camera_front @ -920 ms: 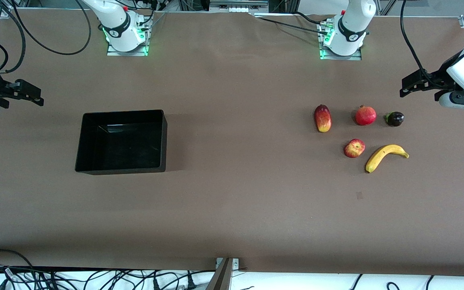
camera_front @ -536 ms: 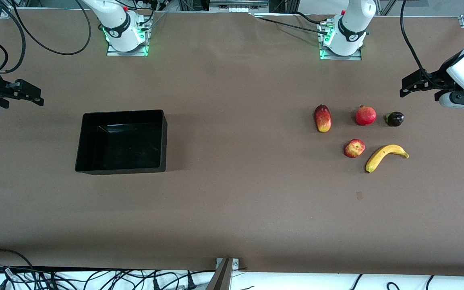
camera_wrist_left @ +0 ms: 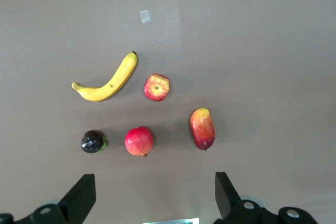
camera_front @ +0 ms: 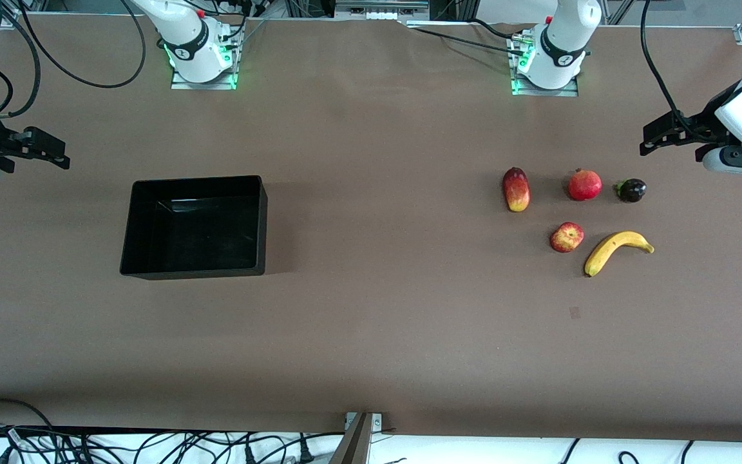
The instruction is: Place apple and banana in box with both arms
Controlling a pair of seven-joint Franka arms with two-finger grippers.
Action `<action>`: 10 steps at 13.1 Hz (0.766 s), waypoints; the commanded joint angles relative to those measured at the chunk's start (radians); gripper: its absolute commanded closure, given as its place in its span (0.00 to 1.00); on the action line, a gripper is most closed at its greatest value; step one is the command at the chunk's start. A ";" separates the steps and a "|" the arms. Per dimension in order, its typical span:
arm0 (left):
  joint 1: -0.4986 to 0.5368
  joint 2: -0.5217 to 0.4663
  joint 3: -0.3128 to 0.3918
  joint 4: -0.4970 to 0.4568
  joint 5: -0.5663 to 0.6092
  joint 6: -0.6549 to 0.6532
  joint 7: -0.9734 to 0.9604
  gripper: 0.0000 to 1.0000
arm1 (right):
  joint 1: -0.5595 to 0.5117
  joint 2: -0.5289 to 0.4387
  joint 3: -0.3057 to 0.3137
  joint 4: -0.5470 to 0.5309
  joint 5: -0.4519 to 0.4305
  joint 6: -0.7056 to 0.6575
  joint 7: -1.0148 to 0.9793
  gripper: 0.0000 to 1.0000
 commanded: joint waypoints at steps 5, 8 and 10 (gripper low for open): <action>0.005 0.005 -0.004 0.018 0.007 -0.016 -0.003 0.00 | -0.015 0.104 -0.005 -0.081 -0.028 -0.157 0.030 0.00; 0.005 0.005 -0.004 0.018 0.007 -0.016 -0.003 0.00 | -0.015 0.164 -0.011 -0.197 -0.085 0.060 0.024 0.00; 0.005 0.005 -0.004 0.018 0.007 -0.016 -0.003 0.00 | -0.015 0.165 -0.028 -0.366 -0.098 0.324 0.028 0.00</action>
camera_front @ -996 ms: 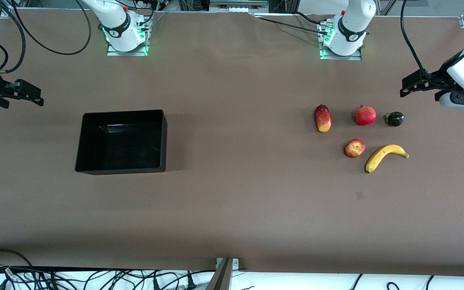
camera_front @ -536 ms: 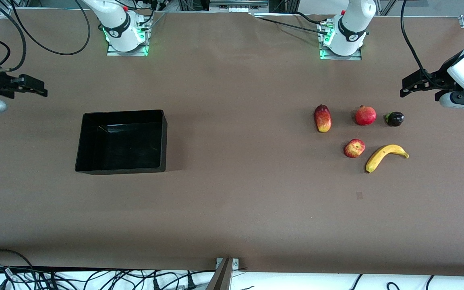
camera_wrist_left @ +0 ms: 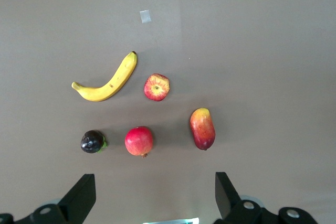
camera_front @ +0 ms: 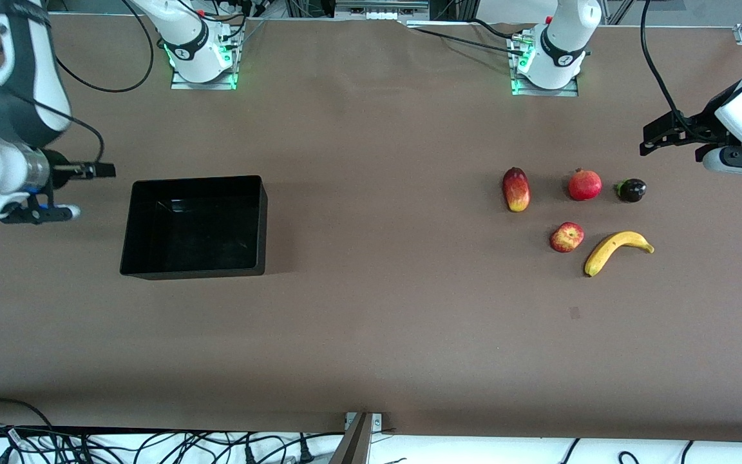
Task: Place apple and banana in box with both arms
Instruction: 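Reach the right gripper down to the black box's wall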
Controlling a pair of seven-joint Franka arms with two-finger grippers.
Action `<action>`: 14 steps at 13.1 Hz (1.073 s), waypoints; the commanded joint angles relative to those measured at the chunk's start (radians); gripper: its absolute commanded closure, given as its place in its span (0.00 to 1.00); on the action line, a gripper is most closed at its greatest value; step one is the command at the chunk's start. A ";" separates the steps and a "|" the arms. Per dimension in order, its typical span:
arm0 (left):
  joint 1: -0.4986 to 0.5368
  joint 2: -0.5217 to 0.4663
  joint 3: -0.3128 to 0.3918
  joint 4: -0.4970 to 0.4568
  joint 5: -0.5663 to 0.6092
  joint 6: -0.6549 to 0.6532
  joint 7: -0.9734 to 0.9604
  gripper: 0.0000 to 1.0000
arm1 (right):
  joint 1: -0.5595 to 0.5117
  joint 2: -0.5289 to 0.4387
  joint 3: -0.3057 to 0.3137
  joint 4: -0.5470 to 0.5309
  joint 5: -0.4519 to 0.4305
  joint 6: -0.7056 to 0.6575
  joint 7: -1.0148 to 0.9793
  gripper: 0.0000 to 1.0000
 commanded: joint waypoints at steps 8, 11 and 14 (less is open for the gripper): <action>0.008 0.005 -0.003 0.016 0.007 -0.017 -0.003 0.00 | -0.017 0.095 -0.034 -0.304 0.205 0.588 -0.095 0.23; 0.008 0.005 -0.004 0.016 0.007 -0.017 -0.003 0.00 | -0.020 0.123 -0.037 -0.301 0.202 0.604 -0.189 0.91; 0.009 0.005 -0.004 0.016 0.007 -0.017 -0.003 0.00 | -0.023 0.127 -0.040 -0.301 0.202 0.597 -0.200 1.00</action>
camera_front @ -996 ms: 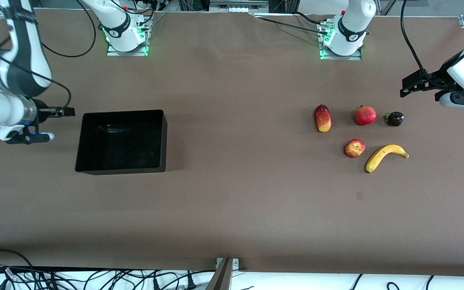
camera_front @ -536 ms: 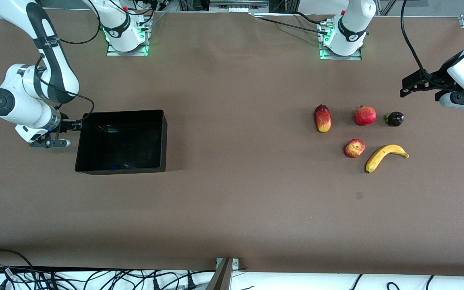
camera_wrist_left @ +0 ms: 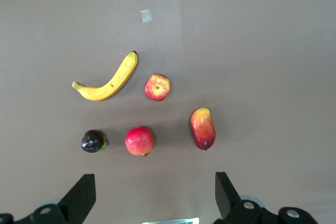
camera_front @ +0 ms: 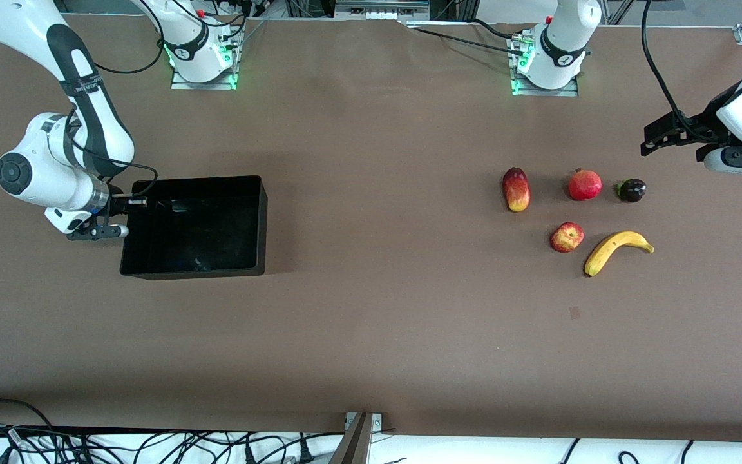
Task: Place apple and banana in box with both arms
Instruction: 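Push the black box with the right gripper toward the fruit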
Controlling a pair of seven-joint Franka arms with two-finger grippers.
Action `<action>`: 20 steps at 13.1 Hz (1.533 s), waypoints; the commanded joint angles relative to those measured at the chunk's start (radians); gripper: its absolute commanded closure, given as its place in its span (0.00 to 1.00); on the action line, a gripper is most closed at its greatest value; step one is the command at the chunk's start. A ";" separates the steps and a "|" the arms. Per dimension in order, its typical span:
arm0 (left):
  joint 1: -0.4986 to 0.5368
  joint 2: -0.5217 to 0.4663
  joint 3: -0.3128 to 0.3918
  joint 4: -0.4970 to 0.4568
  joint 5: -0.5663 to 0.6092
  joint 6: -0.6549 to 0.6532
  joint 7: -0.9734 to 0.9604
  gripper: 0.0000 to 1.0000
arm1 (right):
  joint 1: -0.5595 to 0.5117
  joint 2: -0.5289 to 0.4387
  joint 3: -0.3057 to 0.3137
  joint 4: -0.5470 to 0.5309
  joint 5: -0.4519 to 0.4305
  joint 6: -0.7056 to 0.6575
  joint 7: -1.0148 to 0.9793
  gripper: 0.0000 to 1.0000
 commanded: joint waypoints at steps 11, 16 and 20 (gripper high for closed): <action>0.005 0.003 -0.007 0.018 0.007 -0.015 -0.003 0.00 | 0.150 0.004 0.011 0.407 0.028 -0.516 0.021 1.00; 0.005 0.002 -0.015 0.023 -0.004 -0.009 -0.004 0.00 | 0.519 0.067 0.013 0.624 0.109 -0.683 0.493 1.00; 0.003 0.002 -0.015 0.024 -0.004 -0.010 -0.004 0.00 | 0.740 0.228 0.013 0.740 0.149 -0.508 0.779 1.00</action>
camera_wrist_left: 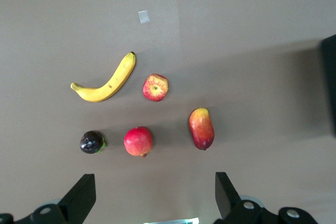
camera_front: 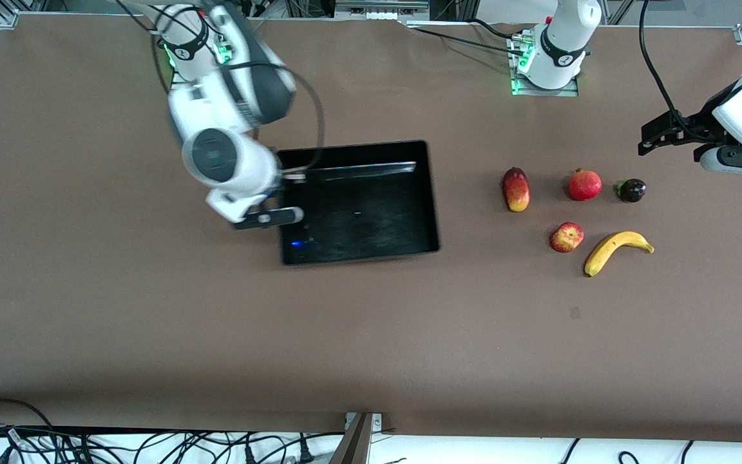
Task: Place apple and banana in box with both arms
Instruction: 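Push the black box with the right gripper toward the fruit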
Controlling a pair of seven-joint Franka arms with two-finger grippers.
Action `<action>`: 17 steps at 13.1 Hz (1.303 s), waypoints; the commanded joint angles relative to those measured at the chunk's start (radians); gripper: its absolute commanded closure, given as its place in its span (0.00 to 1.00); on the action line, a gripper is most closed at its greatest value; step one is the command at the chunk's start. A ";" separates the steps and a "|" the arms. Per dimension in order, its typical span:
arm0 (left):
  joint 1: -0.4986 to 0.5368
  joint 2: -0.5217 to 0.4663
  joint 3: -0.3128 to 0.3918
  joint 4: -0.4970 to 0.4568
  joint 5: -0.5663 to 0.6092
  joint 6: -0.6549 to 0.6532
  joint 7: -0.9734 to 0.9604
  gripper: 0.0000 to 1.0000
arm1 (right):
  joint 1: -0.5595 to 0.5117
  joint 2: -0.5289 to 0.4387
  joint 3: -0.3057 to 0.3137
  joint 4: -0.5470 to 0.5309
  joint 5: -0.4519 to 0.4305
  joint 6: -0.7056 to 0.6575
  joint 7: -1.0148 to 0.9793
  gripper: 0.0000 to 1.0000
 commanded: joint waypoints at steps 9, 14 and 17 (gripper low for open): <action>0.006 0.003 -0.005 0.023 -0.004 -0.016 -0.001 0.00 | 0.216 0.281 -0.011 0.092 0.106 0.372 0.239 1.00; 0.003 0.007 -0.007 0.029 -0.005 -0.013 0.007 0.00 | 0.225 0.296 -0.009 0.092 0.114 0.393 0.273 1.00; 0.006 0.017 -0.004 0.029 -0.047 -0.014 0.008 0.00 | 0.225 0.295 -0.009 0.092 0.114 0.396 0.283 1.00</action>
